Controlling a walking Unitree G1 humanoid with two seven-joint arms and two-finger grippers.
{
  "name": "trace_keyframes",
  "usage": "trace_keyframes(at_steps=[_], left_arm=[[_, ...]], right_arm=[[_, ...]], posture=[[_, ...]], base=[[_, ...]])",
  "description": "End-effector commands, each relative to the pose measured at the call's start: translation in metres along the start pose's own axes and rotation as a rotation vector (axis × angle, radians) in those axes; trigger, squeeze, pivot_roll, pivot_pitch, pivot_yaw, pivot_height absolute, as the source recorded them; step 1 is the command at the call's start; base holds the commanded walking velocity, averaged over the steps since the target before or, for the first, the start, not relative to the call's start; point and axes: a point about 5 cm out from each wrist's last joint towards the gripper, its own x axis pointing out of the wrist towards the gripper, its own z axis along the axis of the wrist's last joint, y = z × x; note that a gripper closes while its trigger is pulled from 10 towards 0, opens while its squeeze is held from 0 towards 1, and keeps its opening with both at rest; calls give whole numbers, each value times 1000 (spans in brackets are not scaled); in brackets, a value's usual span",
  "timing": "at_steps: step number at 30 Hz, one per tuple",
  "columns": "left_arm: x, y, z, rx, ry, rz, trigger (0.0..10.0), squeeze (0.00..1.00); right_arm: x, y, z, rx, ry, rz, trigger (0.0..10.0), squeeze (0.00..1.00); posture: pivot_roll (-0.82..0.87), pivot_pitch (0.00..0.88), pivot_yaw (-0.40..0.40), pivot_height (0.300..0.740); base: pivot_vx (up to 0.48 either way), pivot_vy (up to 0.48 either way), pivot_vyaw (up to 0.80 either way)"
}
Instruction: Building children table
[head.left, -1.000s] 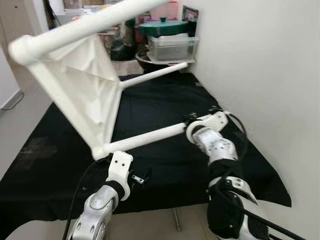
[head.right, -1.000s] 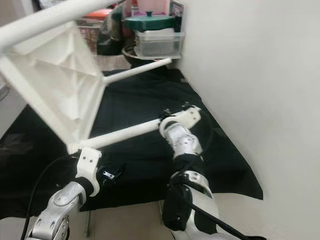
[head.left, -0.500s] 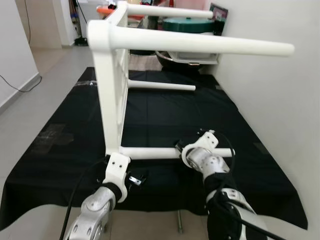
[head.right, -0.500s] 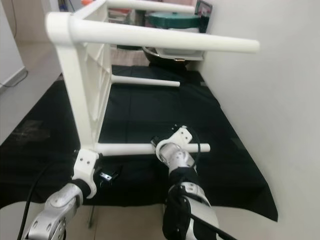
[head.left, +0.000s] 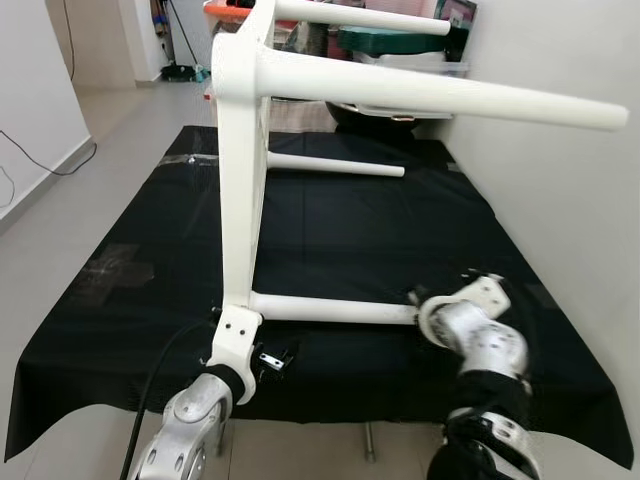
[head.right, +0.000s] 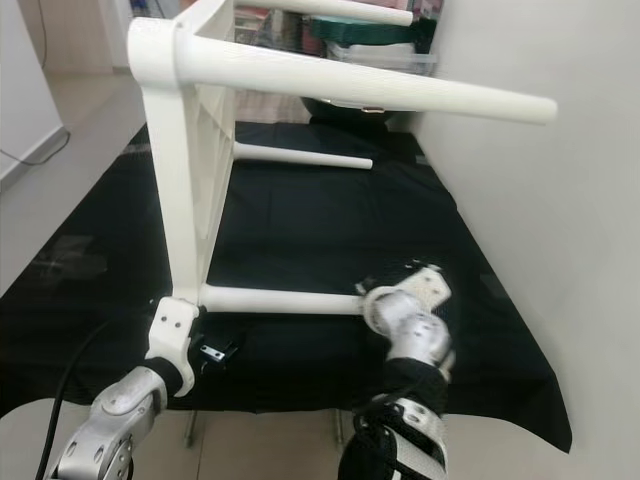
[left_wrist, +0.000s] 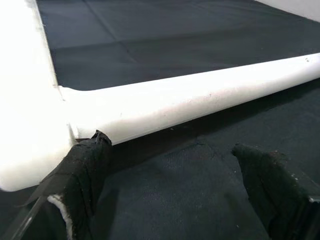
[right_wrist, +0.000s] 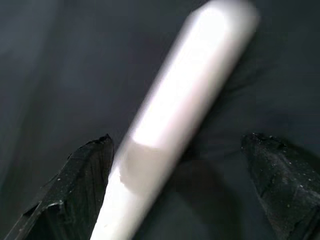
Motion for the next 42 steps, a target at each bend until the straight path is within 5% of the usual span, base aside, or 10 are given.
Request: trace_keyframes(at_steps=[1, 7, 9, 11, 13, 18, 19, 20, 33, 42], left_arm=[[0, -3, -1, 11, 8, -14, 10000, 0], [2, -6, -1, 9, 6, -24, 10000, 0], [3, -4, 0, 10, 6, -22, 10000, 0], [3, -4, 0, 10, 5, -22, 10000, 0], [4, -2, 0, 22, 3, -17, 10000, 0], [5, 0, 3, 31, -5, -7, 10000, 0], [6, 2, 4, 32, -12, 4, 10000, 0], [4, 5, 6, 30, -17, 18, 10000, 0], [-2, 10, 16, 103, -103, 128, 10000, 0], [-2, 12, 33, 148, -195, 231, 10000, 0]], right_arm=[[-9, -11, -5, 10, 28, -23, 10000, 1000], [-27, -2, 20, -132, -110, 49, 10000, 1000], [-41, 18, 41, -382, -321, 151, 10000, 1000], [-45, 23, 44, -441, -360, 173, 10000, 1000], [-69, 57, 53, -872, -758, 273, 10000, 1000], [-76, 68, 41, -1173, -933, 298, 10000, 922], [-75, 66, 41, -1247, -1012, 242, 10000, 224], [-76, 63, 48, -1299, -1132, 158, 10000, 0], [-111, 52, 97, -1261, -1695, -124, 10000, 0], [-112, 60, 98, -1287, -1780, -77, 10000, 0]], posture=[[-29, 0, -81, 740], [-38, 0, -68, 740], [-39, 0, -60, 740], [-39, 0, -60, 740], [-35, 0, -61, 740], [-18, 0, -72, 740], [-8, 0, -78, 740], [-5, 0, -79, 740], [0, 0, -59, 740], [5, 0, -66, 740]], base=[[0, 0, 0], [0, 0, 0], [0, 0, 0], [0, 0, 0], [0, 0, 0], [0, 0, 0], [0, 0, 0], [0, 0, 0], [0, 0, 0], [0, 0, 0]])
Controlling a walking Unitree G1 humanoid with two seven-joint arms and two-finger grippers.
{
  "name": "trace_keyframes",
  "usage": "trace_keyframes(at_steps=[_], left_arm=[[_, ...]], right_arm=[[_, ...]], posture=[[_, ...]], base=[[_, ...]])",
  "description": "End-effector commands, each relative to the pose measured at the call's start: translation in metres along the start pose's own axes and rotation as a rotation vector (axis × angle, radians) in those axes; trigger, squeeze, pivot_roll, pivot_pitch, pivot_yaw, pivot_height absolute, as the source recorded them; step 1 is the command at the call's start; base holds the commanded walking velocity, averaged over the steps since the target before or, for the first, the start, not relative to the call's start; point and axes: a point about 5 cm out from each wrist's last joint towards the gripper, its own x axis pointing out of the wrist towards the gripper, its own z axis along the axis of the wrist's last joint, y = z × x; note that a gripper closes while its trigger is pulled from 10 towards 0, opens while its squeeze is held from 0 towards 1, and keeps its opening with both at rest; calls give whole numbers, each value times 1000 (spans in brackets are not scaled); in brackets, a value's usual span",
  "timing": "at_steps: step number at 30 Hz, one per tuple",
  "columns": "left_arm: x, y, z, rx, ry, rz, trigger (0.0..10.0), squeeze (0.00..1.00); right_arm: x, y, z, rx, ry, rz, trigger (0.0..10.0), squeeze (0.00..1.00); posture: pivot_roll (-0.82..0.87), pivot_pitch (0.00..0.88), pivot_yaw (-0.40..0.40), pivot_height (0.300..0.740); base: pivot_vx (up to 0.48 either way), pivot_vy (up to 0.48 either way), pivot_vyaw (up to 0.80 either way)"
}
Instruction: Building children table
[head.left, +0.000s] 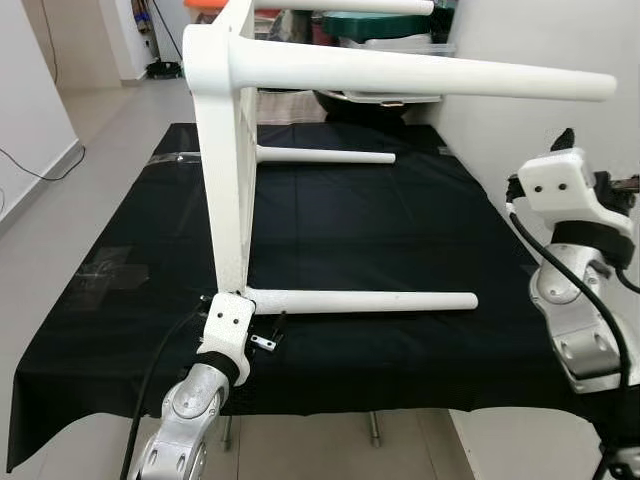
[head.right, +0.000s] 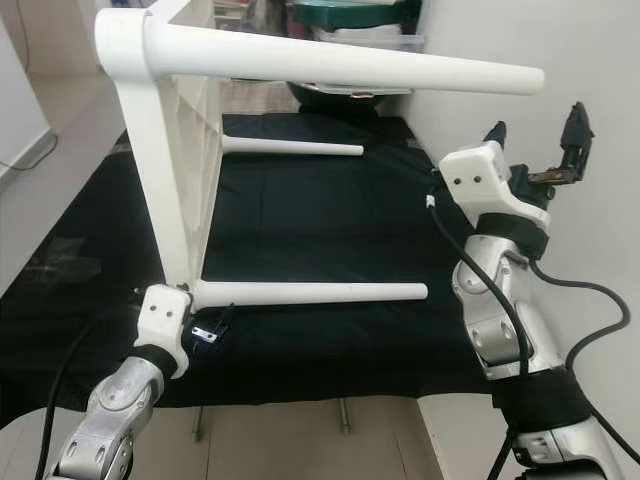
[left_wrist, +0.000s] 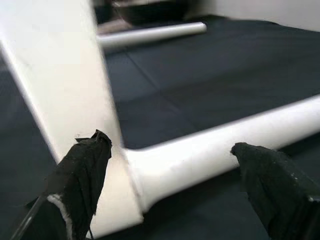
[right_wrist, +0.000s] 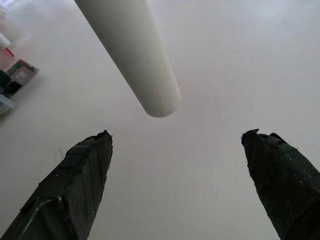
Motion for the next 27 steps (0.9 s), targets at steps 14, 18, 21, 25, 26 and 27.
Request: trace_keyframes(at_steps=[14, 18, 21, 25, 26, 27], left_arm=[[17, 19, 5, 29, -10, 141, 10000, 0], [24, 20, 4, 22, 0, 127, 10000, 0], [27, 19, 4, 23, 6, 114, 10000, 0], [32, 18, 6, 30, -3, 112, 10000, 0], [33, 19, 6, 31, -5, 117, 10000, 0], [34, 19, 6, 32, -6, 120, 10000, 0]], right_arm=[[19, 15, 17, 1, -186, 78, 10000, 0], [27, 16, 17, -13, -206, 81, 10000, 0], [32, 15, 18, -23, -223, 80, 10000, 0], [41, 15, 20, -41, -259, 85, 10000, 0], [43, 16, 20, -47, -268, 92, 10000, 0], [44, 17, 20, -52, -273, 97, 10000, 0]], posture=[[2, 0, -67, 740], [1, 0, -65, 740], [-1, 0, -62, 740], [-3, 0, -59, 740], [-2, 0, -59, 740], [-2, 0, -58, 740]], base=[[0, 0, 0], [0, 0, 0], [0, 0, 0], [0, 0, 0], [0, 0, 0], [0, 0, 0]])
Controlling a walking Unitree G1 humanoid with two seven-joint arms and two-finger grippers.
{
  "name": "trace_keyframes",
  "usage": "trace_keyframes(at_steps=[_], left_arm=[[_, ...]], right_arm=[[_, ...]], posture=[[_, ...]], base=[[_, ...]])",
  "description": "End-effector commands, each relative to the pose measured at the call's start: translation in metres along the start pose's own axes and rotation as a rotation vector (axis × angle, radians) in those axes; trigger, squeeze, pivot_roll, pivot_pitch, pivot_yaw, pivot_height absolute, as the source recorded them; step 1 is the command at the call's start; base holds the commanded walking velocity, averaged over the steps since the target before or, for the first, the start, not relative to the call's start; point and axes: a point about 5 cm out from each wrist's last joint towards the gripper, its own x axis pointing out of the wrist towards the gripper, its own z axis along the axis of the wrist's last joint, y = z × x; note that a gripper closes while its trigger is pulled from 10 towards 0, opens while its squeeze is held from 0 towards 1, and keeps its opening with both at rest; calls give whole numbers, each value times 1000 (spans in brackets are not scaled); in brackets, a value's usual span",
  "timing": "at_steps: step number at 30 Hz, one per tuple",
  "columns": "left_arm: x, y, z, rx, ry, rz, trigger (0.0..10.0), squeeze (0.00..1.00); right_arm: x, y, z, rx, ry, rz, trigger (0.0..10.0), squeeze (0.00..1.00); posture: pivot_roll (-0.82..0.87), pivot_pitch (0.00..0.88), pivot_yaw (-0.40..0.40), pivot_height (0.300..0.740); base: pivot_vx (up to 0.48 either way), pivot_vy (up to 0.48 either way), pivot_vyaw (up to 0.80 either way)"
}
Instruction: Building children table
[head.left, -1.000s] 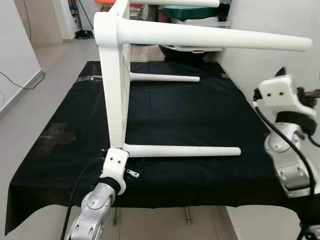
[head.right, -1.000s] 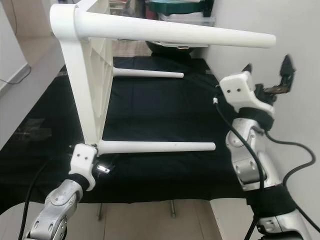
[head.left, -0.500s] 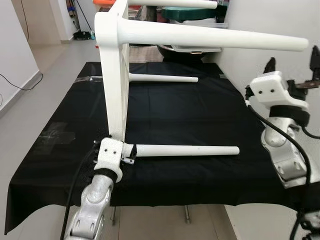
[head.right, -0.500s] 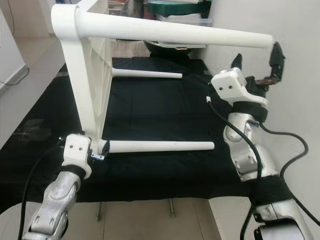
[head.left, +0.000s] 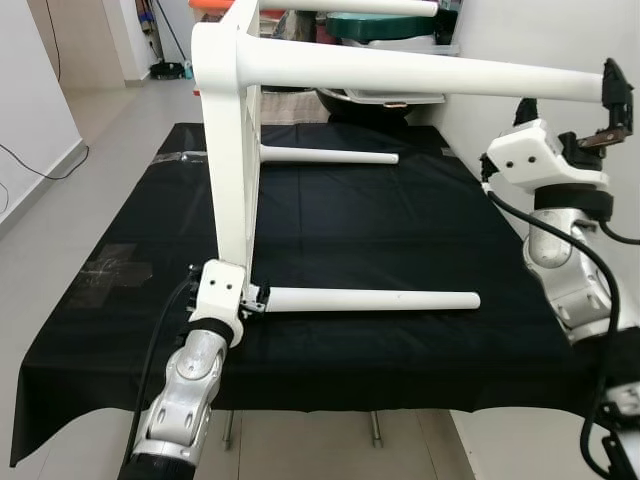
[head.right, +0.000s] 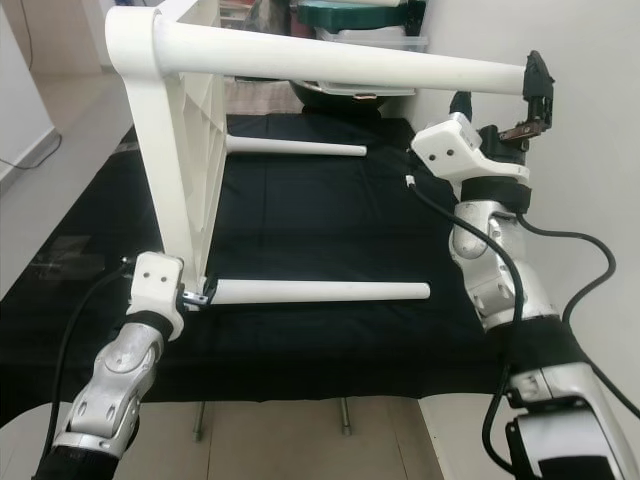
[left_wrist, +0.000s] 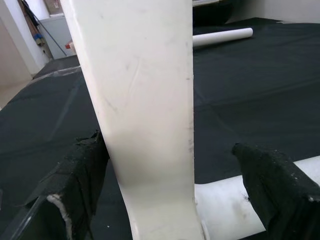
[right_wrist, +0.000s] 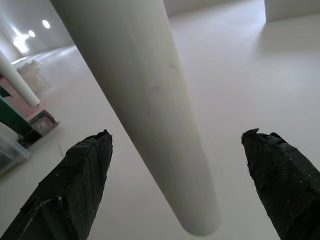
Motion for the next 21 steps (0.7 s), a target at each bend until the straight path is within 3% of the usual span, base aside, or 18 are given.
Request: trace_keyframes(at_steps=[1, 7, 8, 10, 11, 14, 21], left_arm=[[2, -1, -1, 4, -3, -3, 10000, 0], [2, 1, -2, 5, -3, 14, 10000, 0], [3, 8, -2, -3, -3, 70, 10000, 0], [3, 12, -2, -9, -2, 97, 10000, 0], [4, 14, -2, -9, -6, 106, 10000, 0], [4, 12, -2, -11, -10, 103, 10000, 0], [4, 5, -6, -23, 0, 83, 10000, 0]], right_arm=[[1, 2, 1, -19, -32, 21, 10000, 0], [3, 3, 0, -18, -38, 32, 10000, 0], [7, 5, -1, -4, -42, 58, 8745, 0], [9, 5, -1, 3, -41, 71, 8745, 0], [11, 7, -2, 22, -33, 91, 0, 0], [12, 12, -2, 80, -15, 122, 0, 0], [14, 16, -5, 103, -15, 160, 0, 0]], posture=[[-2, 0, -58, 740], [-2, 0, -58, 740], [4, 0, -64, 740], [4, 0, -64, 740], [7, 0, -66, 740], [7, 0, -66, 740], [3, 0, -69, 740]], base=[[0, 0, 0], [0, 0, 0], [0, 0, 0], [0, 0, 0], [0, 0, 0], [0, 0, 0], [0, 0, 0]])
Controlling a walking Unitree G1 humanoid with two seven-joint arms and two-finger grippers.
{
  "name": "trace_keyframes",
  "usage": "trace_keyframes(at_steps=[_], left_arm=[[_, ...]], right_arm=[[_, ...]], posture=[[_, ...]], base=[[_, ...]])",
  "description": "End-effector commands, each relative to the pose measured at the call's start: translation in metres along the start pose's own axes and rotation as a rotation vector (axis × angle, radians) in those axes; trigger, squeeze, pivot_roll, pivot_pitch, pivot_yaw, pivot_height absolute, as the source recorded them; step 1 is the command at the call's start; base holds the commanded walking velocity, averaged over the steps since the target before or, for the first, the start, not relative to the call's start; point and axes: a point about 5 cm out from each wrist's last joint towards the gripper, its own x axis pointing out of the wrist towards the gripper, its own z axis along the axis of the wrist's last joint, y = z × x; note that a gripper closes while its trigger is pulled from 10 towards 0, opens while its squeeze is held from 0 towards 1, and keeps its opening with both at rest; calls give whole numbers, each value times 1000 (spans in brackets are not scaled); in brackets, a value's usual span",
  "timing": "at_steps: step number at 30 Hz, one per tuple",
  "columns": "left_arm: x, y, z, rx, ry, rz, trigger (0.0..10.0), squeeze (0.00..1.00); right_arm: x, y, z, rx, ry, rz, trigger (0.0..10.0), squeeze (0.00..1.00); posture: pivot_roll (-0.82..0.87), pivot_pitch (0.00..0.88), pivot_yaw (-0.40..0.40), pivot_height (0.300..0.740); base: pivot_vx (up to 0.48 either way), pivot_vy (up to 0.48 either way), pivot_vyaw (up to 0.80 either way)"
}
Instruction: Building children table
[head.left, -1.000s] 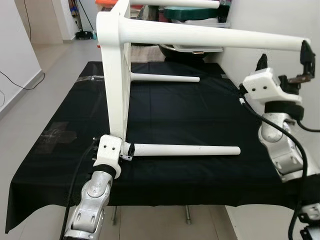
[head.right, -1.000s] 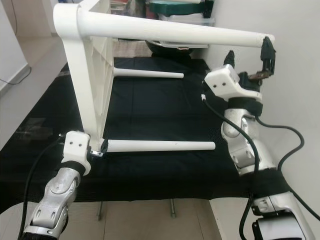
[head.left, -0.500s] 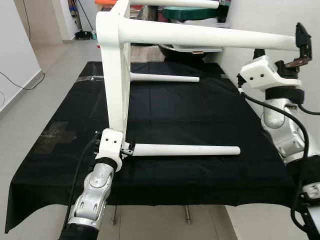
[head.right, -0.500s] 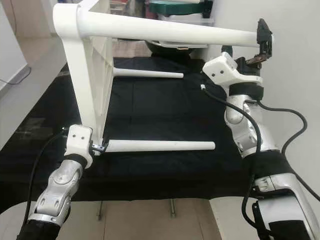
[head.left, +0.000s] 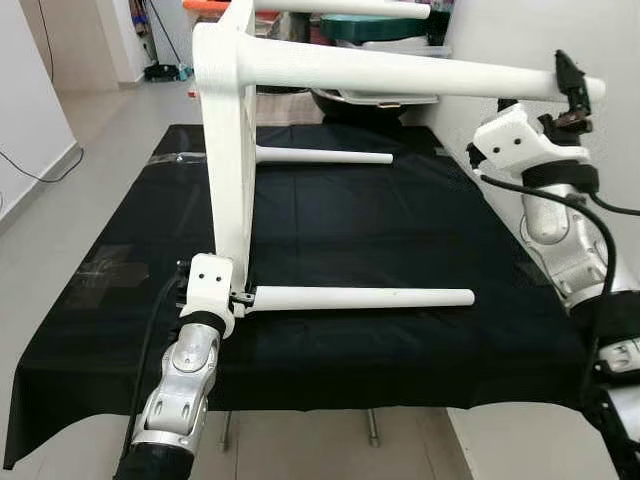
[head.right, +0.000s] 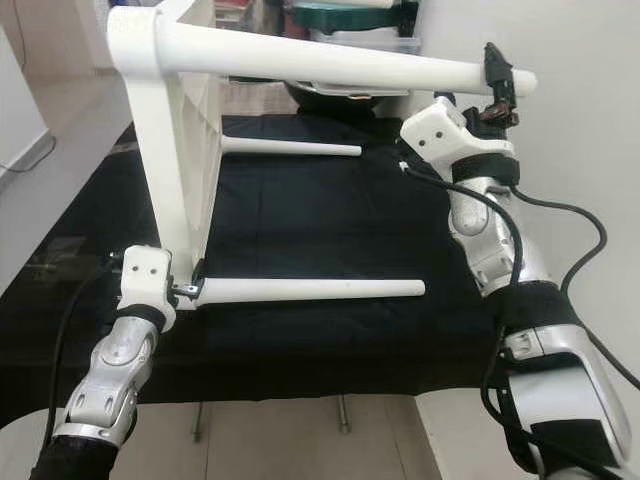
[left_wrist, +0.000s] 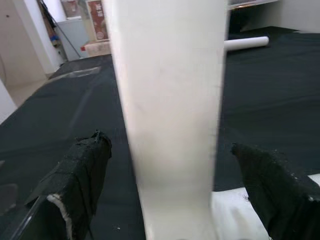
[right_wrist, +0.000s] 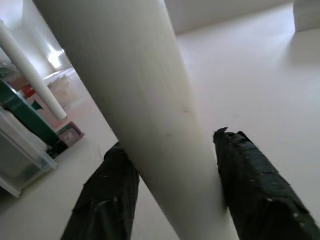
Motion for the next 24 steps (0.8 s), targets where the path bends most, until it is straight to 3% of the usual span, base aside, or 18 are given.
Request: trace_keyframes(at_steps=[1, 8, 14, 24], left_arm=[[0, -3, -4, -2, 8, -7, 10000, 0], [2, 1, -11, -1, 36, 11, 10000, 0], [8, 21, -18, 26, 56, 50, 10000, 0], [23, 38, -5, 54, 9, 84, 10000, 0]], right_arm=[[-2, 6, -2, 36, 18, 33, 0, 0], [2, 6, -5, 72, 36, 47, 0, 0], [6, 6, -3, 101, 20, 50, 0, 0], [0, 16, 4, 179, 14, 72, 0, 0]], posture=[[3, 0, -69, 740], [3, 0, -69, 740], [1, 0, -67, 740], [-1, 0, -53, 740]], base=[[0, 0, 0], [0, 0, 0], [0, 0, 0], [0, 0, 0]])
